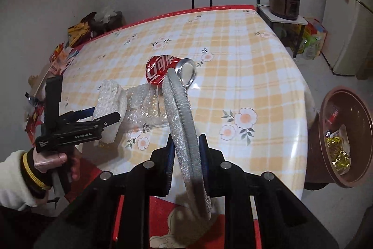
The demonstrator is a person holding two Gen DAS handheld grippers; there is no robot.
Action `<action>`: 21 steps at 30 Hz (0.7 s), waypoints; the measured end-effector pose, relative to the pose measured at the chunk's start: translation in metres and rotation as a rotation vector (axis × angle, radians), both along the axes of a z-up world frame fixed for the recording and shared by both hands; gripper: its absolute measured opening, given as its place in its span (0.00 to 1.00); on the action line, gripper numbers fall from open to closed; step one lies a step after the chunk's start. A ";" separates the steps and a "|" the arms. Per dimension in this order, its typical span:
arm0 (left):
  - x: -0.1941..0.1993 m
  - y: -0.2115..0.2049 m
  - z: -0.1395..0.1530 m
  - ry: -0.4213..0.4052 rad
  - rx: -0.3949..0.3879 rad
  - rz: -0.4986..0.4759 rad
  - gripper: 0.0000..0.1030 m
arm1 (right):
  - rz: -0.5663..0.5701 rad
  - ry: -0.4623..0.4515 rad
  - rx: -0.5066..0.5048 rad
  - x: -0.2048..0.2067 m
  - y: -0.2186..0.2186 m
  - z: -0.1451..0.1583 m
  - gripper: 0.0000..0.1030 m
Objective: Collect trash
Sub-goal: 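Grasp the white foam net with the left gripper while the right gripper holds the pad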
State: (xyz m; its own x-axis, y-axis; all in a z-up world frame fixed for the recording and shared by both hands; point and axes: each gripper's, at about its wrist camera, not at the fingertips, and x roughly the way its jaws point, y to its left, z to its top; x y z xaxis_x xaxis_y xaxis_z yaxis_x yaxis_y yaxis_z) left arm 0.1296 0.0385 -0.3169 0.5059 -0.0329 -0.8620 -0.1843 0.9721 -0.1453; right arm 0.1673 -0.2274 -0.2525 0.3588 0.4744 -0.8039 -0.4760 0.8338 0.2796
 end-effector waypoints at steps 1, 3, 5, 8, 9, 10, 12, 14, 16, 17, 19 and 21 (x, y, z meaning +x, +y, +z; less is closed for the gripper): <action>0.000 0.000 0.000 0.001 -0.002 0.001 0.93 | -0.005 -0.002 0.000 0.000 -0.002 0.001 0.21; -0.001 -0.001 0.001 -0.002 0.002 0.005 0.85 | -0.017 -0.009 -0.006 -0.001 -0.006 0.004 0.21; -0.002 -0.002 0.004 -0.001 0.000 0.000 0.72 | -0.025 -0.016 -0.004 -0.001 -0.009 0.008 0.21; -0.005 0.001 0.013 -0.026 -0.012 -0.005 0.56 | -0.029 -0.029 0.005 0.000 -0.012 0.015 0.21; -0.007 0.002 0.016 -0.035 -0.013 -0.003 0.51 | -0.029 -0.035 0.008 0.000 -0.012 0.017 0.21; -0.008 0.004 0.020 -0.044 -0.018 -0.001 0.48 | -0.029 -0.040 0.010 0.000 -0.012 0.020 0.21; -0.014 0.010 0.029 -0.072 -0.033 0.003 0.41 | -0.028 -0.053 0.018 0.000 -0.012 0.025 0.21; -0.019 0.014 0.039 -0.099 -0.042 0.003 0.39 | -0.030 -0.063 0.024 0.000 -0.012 0.029 0.21; -0.024 0.018 0.049 -0.124 -0.050 0.002 0.39 | -0.034 -0.070 0.032 -0.001 -0.011 0.033 0.21; -0.027 0.020 0.056 -0.141 -0.053 -0.001 0.38 | -0.038 -0.074 0.038 -0.002 -0.012 0.035 0.21; -0.033 0.021 0.070 -0.173 -0.057 -0.004 0.38 | -0.045 -0.080 0.047 -0.002 -0.012 0.039 0.21; -0.035 0.023 0.082 -0.201 -0.060 -0.008 0.38 | -0.052 -0.089 0.055 -0.004 -0.012 0.044 0.21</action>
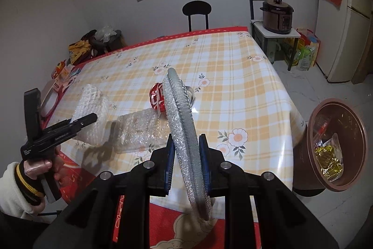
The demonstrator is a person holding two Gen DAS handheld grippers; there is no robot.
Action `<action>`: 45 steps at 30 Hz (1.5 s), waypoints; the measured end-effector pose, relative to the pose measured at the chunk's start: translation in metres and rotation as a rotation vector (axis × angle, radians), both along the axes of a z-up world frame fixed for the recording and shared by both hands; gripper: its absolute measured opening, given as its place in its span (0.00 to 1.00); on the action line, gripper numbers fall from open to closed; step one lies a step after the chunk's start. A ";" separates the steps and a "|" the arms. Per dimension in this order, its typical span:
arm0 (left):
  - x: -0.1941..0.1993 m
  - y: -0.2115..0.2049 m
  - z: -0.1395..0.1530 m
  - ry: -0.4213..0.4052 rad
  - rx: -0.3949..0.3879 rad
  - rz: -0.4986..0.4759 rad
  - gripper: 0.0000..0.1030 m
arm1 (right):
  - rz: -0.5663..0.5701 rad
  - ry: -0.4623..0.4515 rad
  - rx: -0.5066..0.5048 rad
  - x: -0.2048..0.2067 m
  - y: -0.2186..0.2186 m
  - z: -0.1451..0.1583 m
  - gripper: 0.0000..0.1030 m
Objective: Collect trash
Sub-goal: 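Grasp the white foam net with the left gripper while the right gripper holds the pad, then carry the grey mesh pad over the brown bin and open the right gripper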
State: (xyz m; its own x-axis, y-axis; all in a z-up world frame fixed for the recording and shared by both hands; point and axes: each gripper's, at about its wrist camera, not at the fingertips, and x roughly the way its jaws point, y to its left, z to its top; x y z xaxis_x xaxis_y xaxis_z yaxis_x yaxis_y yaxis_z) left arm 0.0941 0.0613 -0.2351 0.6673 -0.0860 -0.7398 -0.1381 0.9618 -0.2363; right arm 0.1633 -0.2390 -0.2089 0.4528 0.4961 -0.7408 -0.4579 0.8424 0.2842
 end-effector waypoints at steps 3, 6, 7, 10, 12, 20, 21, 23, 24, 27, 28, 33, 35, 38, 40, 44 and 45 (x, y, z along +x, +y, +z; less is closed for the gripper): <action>-0.003 -0.001 0.016 -0.032 0.003 -0.010 0.38 | -0.009 -0.018 0.010 -0.002 0.000 0.007 0.21; -0.005 -0.005 0.033 -0.060 0.009 -0.024 0.38 | -0.022 -0.034 0.018 -0.004 -0.001 0.016 0.21; -0.005 -0.005 0.036 -0.066 0.008 -0.028 0.38 | -0.027 -0.040 0.020 -0.005 -0.002 0.019 0.21; -0.005 -0.013 0.050 -0.095 0.013 -0.054 0.38 | -0.041 -0.065 0.030 -0.008 -0.010 0.029 0.21; -0.006 -0.019 0.055 -0.110 0.008 -0.064 0.38 | -0.049 -0.086 0.034 -0.010 -0.020 0.036 0.21; -0.003 -0.070 0.077 -0.158 -0.014 -0.089 0.38 | -0.102 -0.116 0.046 0.001 -0.080 0.045 0.21; -0.001 -0.077 0.080 -0.162 -0.014 -0.089 0.38 | -0.112 -0.117 0.049 0.003 -0.089 0.046 0.21; 0.002 -0.090 0.085 -0.167 -0.016 -0.089 0.38 | -0.135 -0.121 0.051 0.009 -0.112 0.047 0.21; 0.004 -0.097 0.087 -0.171 -0.016 -0.091 0.38 | -0.145 -0.125 0.049 0.011 -0.122 0.048 0.21; 0.009 -0.121 0.094 -0.179 -0.006 -0.097 0.38 | -0.191 -0.140 0.035 0.022 -0.159 0.048 0.21; 0.011 -0.129 0.096 -0.178 -0.006 -0.098 0.38 | -0.208 -0.141 0.032 0.026 -0.171 0.048 0.21; 0.015 -0.160 0.101 -0.173 0.013 -0.090 0.38 | -0.289 -0.131 0.013 0.050 -0.237 0.036 0.21; 0.018 -0.171 0.103 -0.170 0.017 -0.084 0.38 | -0.314 -0.116 0.009 0.061 -0.257 0.029 0.21; 0.021 -0.182 0.104 -0.168 0.026 -0.075 0.38 | -0.339 -0.096 0.011 0.075 -0.282 0.017 0.21; 0.021 -0.191 0.105 -0.166 0.033 -0.066 0.38 | -0.355 -0.078 0.012 0.085 -0.297 0.007 0.21; 0.022 -0.206 0.106 -0.160 0.046 -0.046 0.38 | -0.368 -0.052 0.018 0.102 -0.314 -0.008 0.21; 0.022 -0.209 0.107 -0.159 0.048 -0.042 0.38 | -0.369 -0.047 0.018 0.105 -0.316 -0.012 0.21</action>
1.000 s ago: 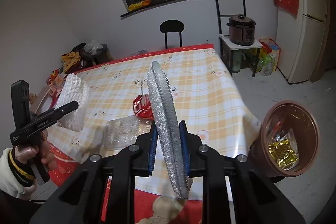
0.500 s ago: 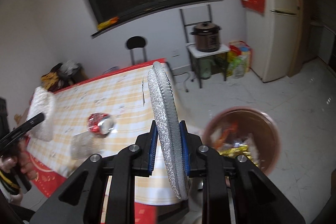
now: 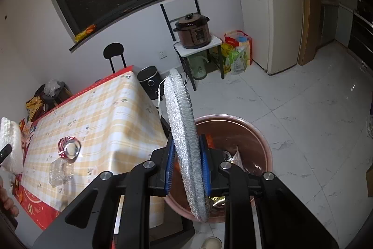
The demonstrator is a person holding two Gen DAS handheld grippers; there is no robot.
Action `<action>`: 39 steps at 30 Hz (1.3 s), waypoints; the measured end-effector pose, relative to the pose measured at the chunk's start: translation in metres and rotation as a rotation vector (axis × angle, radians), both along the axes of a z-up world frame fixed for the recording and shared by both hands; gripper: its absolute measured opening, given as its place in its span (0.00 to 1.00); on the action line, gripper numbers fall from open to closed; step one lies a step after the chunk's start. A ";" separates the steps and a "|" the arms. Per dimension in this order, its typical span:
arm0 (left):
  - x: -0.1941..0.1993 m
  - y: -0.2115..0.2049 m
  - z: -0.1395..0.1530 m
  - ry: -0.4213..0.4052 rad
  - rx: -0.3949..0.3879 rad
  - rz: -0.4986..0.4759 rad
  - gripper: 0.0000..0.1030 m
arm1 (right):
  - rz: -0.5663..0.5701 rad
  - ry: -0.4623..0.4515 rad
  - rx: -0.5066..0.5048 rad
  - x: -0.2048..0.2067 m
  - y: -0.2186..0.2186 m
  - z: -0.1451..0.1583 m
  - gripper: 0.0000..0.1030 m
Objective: Collect trash
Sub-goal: 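Carry the grey mesh pad over the brown bin and open the right gripper, then carry the white foam net over the bin and open the left gripper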
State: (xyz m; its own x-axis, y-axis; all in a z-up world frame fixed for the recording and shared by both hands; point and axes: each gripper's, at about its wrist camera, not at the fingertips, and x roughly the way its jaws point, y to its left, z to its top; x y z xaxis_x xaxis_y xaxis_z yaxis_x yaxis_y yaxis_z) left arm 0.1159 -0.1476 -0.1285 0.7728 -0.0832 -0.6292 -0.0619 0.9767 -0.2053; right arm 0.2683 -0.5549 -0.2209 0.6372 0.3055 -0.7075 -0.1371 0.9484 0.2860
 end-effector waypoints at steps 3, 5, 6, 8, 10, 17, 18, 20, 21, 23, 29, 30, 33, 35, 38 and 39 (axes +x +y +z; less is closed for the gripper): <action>0.001 -0.005 -0.001 0.007 0.006 0.014 0.38 | -0.006 0.013 -0.007 0.012 -0.007 -0.009 0.21; 0.000 -0.010 -0.002 0.013 0.013 0.021 0.38 | -0.012 0.018 -0.009 0.018 -0.010 -0.013 0.21; 0.000 -0.011 -0.002 0.016 0.015 0.023 0.38 | -0.013 0.017 -0.009 0.020 -0.010 -0.015 0.22; 0.001 -0.014 -0.002 0.022 0.020 0.023 0.38 | -0.013 0.015 -0.016 0.025 -0.010 -0.017 0.29; 0.003 -0.018 -0.001 0.024 0.026 0.017 0.38 | -0.019 -0.001 -0.026 0.027 -0.010 -0.014 0.45; 0.023 -0.043 0.006 0.014 0.041 -0.069 0.38 | -0.072 -0.112 -0.068 0.011 -0.021 0.014 0.84; 0.026 -0.048 0.006 0.012 0.041 -0.086 0.38 | -0.082 -0.135 -0.075 0.006 -0.024 0.021 0.90; 0.033 -0.060 0.008 0.008 0.039 -0.123 0.38 | -0.107 -0.188 -0.102 -0.006 -0.030 0.036 0.95; 0.037 -0.066 0.008 0.005 0.038 -0.144 0.38 | -0.119 -0.214 -0.123 -0.011 -0.032 0.044 0.95; 0.045 -0.079 0.009 0.000 0.033 -0.185 0.38 | -0.134 -0.252 -0.155 -0.021 -0.037 0.057 0.95; 0.068 -0.127 0.007 -0.015 0.012 -0.317 0.38 | -0.190 -0.312 -0.203 -0.047 -0.059 0.086 0.95; 0.072 -0.135 0.006 -0.016 0.006 -0.339 0.38 | -0.198 -0.317 -0.209 -0.051 -0.063 0.089 0.95; 0.083 -0.162 0.001 -0.012 -0.006 -0.401 0.38 | -0.225 -0.323 -0.228 -0.063 -0.077 0.094 0.95; 0.090 -0.178 -0.005 -0.006 -0.014 -0.438 0.38 | -0.249 -0.321 -0.240 -0.071 -0.087 0.095 0.95; 0.105 -0.205 -0.017 0.013 -0.029 -0.489 0.38 | -0.287 -0.308 -0.243 -0.081 -0.105 0.094 0.95; 0.110 -0.213 -0.021 0.020 -0.034 -0.501 0.39 | -0.295 -0.304 -0.239 -0.084 -0.111 0.093 0.95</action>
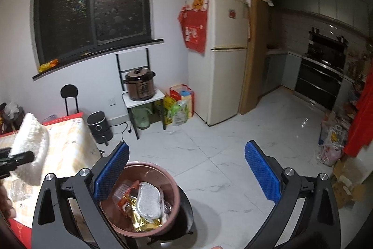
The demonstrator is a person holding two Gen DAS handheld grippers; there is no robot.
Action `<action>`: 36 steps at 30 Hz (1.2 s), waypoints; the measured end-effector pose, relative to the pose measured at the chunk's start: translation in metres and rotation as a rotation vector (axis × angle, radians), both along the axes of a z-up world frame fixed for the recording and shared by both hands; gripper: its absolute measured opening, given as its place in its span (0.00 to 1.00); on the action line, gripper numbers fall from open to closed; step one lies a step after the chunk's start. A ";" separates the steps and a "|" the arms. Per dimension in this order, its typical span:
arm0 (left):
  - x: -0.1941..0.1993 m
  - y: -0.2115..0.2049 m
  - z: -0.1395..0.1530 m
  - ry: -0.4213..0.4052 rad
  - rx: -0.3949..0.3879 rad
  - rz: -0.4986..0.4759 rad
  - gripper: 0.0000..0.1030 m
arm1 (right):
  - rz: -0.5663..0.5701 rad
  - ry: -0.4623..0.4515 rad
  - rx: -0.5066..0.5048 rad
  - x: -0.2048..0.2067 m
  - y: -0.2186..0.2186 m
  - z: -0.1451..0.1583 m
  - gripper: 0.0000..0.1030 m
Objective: Collect trash
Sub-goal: 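Carry the white foam net over the bin and open the left gripper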
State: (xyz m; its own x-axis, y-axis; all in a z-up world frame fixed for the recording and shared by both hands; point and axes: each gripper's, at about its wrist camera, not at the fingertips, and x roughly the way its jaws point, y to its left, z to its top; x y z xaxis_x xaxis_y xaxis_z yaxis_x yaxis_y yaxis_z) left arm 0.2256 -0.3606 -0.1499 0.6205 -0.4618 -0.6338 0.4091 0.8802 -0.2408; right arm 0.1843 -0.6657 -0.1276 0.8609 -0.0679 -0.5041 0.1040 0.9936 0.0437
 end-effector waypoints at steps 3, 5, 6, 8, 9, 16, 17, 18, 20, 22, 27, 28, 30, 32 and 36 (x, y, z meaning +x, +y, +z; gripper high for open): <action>0.014 -0.023 -0.016 0.030 -0.003 -0.033 0.39 | -0.030 0.014 0.005 -0.010 -0.017 -0.004 0.95; 0.025 -0.039 -0.029 0.052 0.004 -0.057 0.39 | -0.053 0.029 0.002 -0.019 -0.029 -0.008 0.95; 0.029 -0.044 -0.034 0.060 0.005 -0.063 0.39 | -0.064 0.035 0.001 -0.022 -0.034 -0.010 0.95; 0.039 -0.057 -0.047 0.082 0.007 -0.078 0.40 | -0.092 0.046 0.000 -0.031 -0.046 -0.014 0.95; 0.044 -0.063 -0.052 0.090 0.009 -0.083 0.42 | -0.105 0.050 0.000 -0.035 -0.050 -0.015 0.95; 0.069 -0.094 -0.066 0.091 0.014 -0.144 0.69 | -0.177 0.069 0.016 -0.056 -0.079 -0.026 0.95; 0.071 -0.097 -0.065 0.084 0.014 -0.142 0.74 | -0.176 0.068 0.017 -0.057 -0.080 -0.027 0.95; 0.072 -0.097 -0.064 0.081 0.009 -0.141 0.75 | -0.173 0.065 0.018 -0.058 -0.081 -0.027 0.95; 0.070 -0.093 -0.060 0.073 0.000 -0.127 0.77 | -0.164 0.062 0.021 -0.057 -0.081 -0.029 0.95; 0.067 -0.087 -0.055 0.062 -0.002 -0.109 0.79 | -0.147 0.057 0.026 -0.054 -0.079 -0.029 0.95; 0.050 -0.050 -0.037 0.019 0.000 -0.016 0.94 | -0.073 0.035 0.032 -0.038 -0.061 -0.027 0.95; 0.046 -0.040 -0.033 0.006 -0.001 0.011 0.94 | -0.059 0.032 0.033 -0.035 -0.056 -0.026 0.95; 0.035 -0.016 -0.024 -0.017 -0.003 0.070 0.94 | -0.018 0.027 0.038 -0.025 -0.044 -0.025 0.95; 0.025 0.005 -0.015 -0.036 0.011 0.129 0.94 | 0.017 0.018 0.045 -0.017 -0.033 -0.022 0.95; 0.002 0.056 0.003 -0.072 0.066 0.283 0.94 | 0.093 -0.004 0.064 0.000 -0.008 -0.019 0.95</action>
State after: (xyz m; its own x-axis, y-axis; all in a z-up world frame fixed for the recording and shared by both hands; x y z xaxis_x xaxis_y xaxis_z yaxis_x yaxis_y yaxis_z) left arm 0.2273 -0.3048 -0.1470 0.7632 -0.2229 -0.6065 0.1588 0.9745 -0.1582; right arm 0.1839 -0.6737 -0.1463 0.8641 0.0444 -0.5014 0.0116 0.9941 0.1079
